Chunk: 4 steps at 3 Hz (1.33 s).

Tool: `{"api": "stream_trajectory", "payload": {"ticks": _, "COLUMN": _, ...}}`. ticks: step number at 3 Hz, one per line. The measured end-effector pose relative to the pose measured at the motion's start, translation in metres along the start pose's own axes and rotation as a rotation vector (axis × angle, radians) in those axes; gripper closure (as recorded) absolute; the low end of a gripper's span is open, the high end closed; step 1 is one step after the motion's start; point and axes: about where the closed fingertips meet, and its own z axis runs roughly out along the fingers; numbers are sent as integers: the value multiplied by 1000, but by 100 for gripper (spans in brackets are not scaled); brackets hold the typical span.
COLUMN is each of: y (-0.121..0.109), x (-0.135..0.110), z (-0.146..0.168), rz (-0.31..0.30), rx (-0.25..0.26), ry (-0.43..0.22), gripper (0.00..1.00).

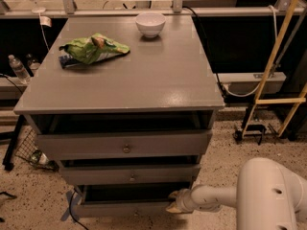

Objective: Open bottom drawer

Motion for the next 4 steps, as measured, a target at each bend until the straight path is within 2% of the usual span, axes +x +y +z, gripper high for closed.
{"api": "stream_trajectory", "payload": {"ticks": 1, "y": 22, "x": 13, "z": -3, "rz": 45, "rx": 4, "ry": 4, "gripper": 100}}
{"api": "stream_trajectory", "payload": {"ticks": 2, "y": 22, "x": 11, "z": -4, "rz": 45, "rx": 4, "ry": 4, "gripper": 100}}
{"api": "stream_trajectory", "payload": {"ticks": 3, "y": 40, "x": 21, "z": -10, "rz": 78, "rx": 10, "ry": 11, "gripper": 100}}
{"api": "stream_trajectory", "payload": {"ticks": 4, "y": 41, "x": 19, "z": -9, "rz": 79, "rx": 10, "ry": 11, "gripper": 100}}
